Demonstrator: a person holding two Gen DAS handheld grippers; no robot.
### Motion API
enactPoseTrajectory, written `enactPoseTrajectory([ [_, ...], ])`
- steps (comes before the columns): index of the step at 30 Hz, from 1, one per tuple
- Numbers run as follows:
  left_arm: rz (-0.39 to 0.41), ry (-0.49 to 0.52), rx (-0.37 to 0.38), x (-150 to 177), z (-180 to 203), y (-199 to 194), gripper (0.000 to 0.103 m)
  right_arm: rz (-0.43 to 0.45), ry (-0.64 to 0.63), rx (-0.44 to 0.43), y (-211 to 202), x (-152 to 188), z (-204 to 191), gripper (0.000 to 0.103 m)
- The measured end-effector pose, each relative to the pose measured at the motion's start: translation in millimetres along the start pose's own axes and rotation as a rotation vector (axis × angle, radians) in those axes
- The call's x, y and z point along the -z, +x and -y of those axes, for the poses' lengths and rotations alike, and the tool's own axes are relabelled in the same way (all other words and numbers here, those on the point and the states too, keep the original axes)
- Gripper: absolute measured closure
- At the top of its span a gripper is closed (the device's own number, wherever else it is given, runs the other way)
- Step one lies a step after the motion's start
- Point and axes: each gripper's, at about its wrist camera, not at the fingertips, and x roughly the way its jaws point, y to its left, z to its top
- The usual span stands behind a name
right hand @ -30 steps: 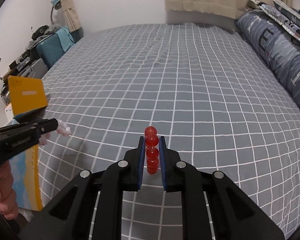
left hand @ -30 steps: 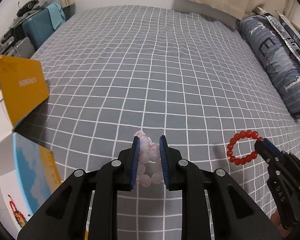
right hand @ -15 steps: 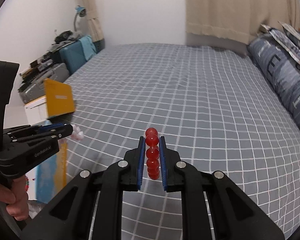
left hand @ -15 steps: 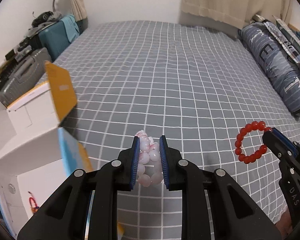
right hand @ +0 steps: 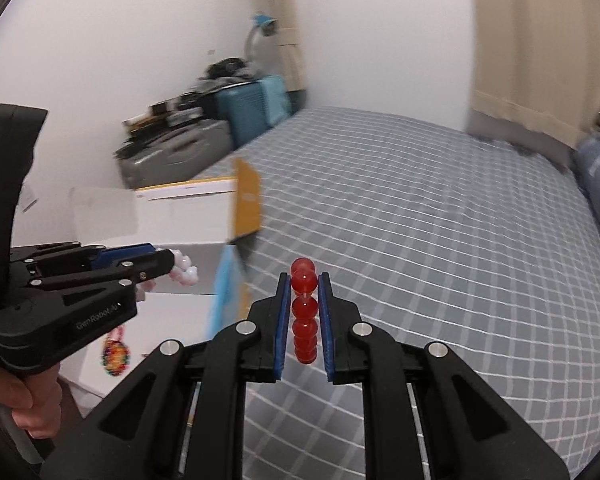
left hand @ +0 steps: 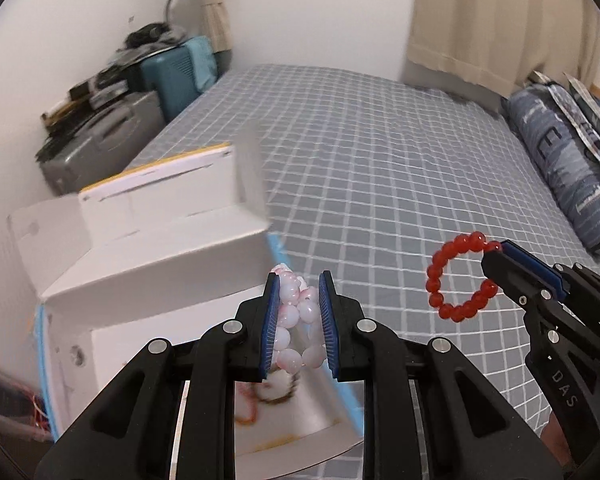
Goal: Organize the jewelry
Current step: 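Lift both bead bracelets and carry them over the box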
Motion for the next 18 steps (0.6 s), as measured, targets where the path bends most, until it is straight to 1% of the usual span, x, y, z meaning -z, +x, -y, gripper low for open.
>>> enactPoseTrajectory([
  [1, -0.004, -0.013, -0.002, 2, -9, -1, 0.083, 0.002, -0.015, -0.02, 2, -1, -12, 0.09],
  [6, -0.007, -0.073, -0.059, 20, -64, -9, 0.083, 0.026, -0.084, -0.102, 5, -9, -68, 0.09],
  [9, -0.026, -0.115, -0.09, 33, -95, -7, 0.083, 0.026, -0.129, -0.119, 13, -10, -92, 0.09],
  [11, -0.039, -0.137, -0.1, 41, -109, -3, 0.083, 0.004, -0.145, -0.146, 23, -8, -109, 0.09],
  [13, -0.05, -0.152, -0.11, 48, -118, 0, 0.083, -0.019, -0.157, -0.156, 35, -3, -119, 0.09],
  [18, -0.078, -0.187, -0.12, 66, -139, 14, 0.083, -0.097, -0.156, -0.166, 63, 10, -129, 0.09],
])
